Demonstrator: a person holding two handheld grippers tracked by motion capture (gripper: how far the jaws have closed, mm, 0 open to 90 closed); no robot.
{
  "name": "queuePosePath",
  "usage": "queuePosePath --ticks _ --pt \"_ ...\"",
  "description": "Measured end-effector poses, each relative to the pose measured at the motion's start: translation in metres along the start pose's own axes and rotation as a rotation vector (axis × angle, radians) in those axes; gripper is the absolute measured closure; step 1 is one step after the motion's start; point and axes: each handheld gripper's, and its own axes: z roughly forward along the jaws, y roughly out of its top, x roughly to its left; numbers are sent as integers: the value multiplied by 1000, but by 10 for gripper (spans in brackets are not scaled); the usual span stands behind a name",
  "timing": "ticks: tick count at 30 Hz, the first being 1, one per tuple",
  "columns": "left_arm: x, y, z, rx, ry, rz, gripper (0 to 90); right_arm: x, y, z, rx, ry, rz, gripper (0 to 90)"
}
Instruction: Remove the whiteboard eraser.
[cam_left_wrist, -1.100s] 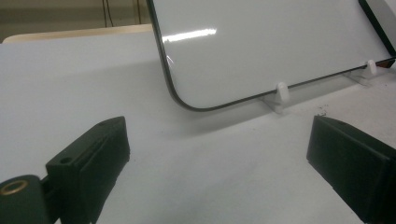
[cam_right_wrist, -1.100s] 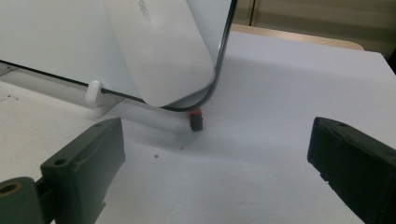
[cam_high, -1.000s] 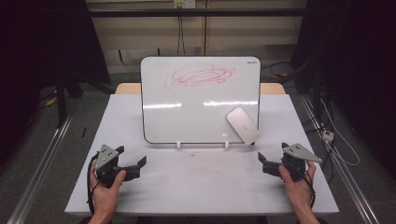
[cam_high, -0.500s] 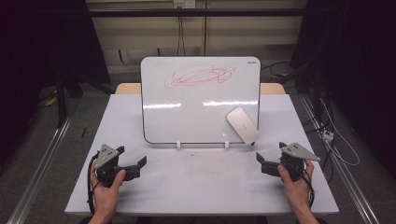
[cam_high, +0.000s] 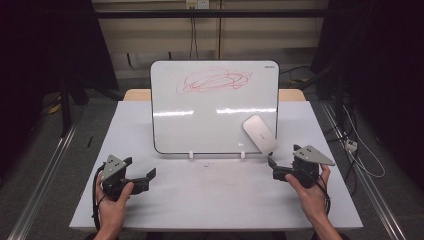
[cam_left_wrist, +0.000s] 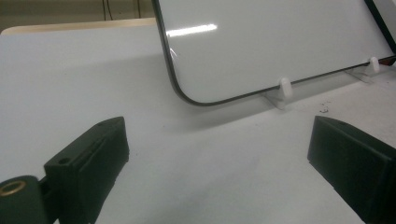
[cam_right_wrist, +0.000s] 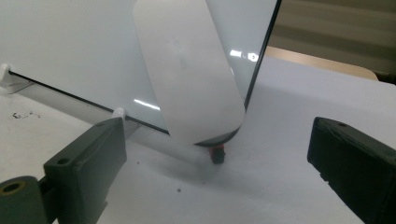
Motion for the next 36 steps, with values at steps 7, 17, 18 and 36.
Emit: queuePosePath --ticks 7,17,18,36 --pt "-1 1 1 0 -6 8 52 2 16 9 25 -17 -31 47" --pt "-1 1 3 5 -11 14 52 8 40 23 10 -16 -83 30" --pt "-1 1 3 5 -11 13 52 9 43 25 5 -13 -88 22" --pt "-1 1 3 7 -12 15 53 22 72 56 51 7 -159 68"
